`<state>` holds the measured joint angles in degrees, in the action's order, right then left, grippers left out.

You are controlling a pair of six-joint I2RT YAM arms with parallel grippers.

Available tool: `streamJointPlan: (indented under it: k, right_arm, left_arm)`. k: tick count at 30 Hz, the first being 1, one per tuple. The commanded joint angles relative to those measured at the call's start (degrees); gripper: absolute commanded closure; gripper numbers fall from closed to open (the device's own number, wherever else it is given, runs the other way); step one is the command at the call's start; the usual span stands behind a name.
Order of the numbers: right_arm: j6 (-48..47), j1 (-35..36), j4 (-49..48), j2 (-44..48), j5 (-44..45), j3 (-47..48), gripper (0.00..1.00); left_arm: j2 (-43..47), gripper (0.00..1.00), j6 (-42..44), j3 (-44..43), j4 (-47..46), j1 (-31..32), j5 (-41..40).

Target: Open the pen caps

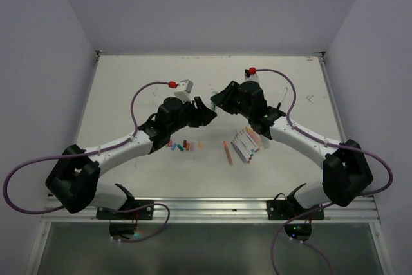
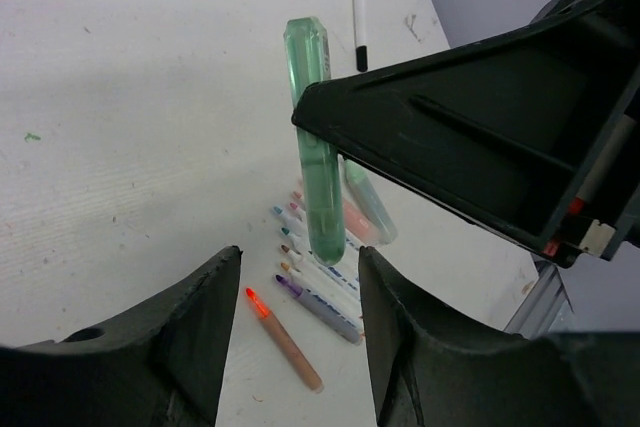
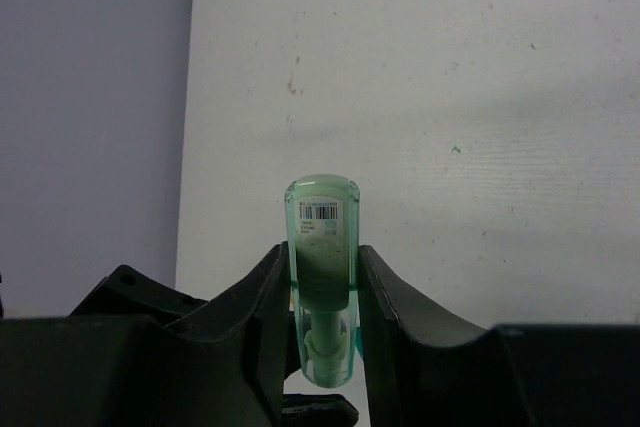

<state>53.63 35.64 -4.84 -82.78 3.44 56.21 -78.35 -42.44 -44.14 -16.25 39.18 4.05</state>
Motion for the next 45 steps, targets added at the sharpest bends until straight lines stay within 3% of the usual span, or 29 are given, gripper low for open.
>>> streamJointPlan:
  k: [1, 20, 26, 29, 38, 41, 45]
  right_arm:
    - [1.8, 0.4, -3.4, 2.1, 1.6, -0.4, 0.84]
    - [2.4, 2.5, -3.4, 2.1, 2.9, -0.5, 0.84]
    - [2.1, 2.6, -3.5, 3.0, 3.1, -1.5, 0.83]
    - [0.8, 2.6, -3.3, 4.5, 2.7, -2.3, 0.77]
    - [-6.1, -1.8, 3.7, 10.4, -2.1, -2.1, 0.41]
    - [-10.0, -6.8, 4.7, 12.5, -10.5, -1.5, 0.32]
    - [-19.6, -13.8, 4.7, 14.1, -27.3, -1.3, 0.28]
  left_arm:
    - [-0.8, 0.47, 1.7, -1.6, -2.8, 0.8, -2.9]
    - [-1.0, 0.66, 3.7, -1.7, -5.2, 2.0, -6.9]
    - [-0.1, 0.94, 3.9, -1.0, -5.0, 2.1, -6.5]
    - [1.2, 1.00, 4.9, -0.2, -4.3, 2.0, -6.0]
    - [6.4, 1.00, 14.3, 0.8, 2.0, 1.8, -1.4]
    - [6.9, 1.00, 17.5, 0.3, 4.3, 1.3, 2.3]
    - [6.3, 1.00, 21.2, -1.5, 7.4, -2.2, 16.0]
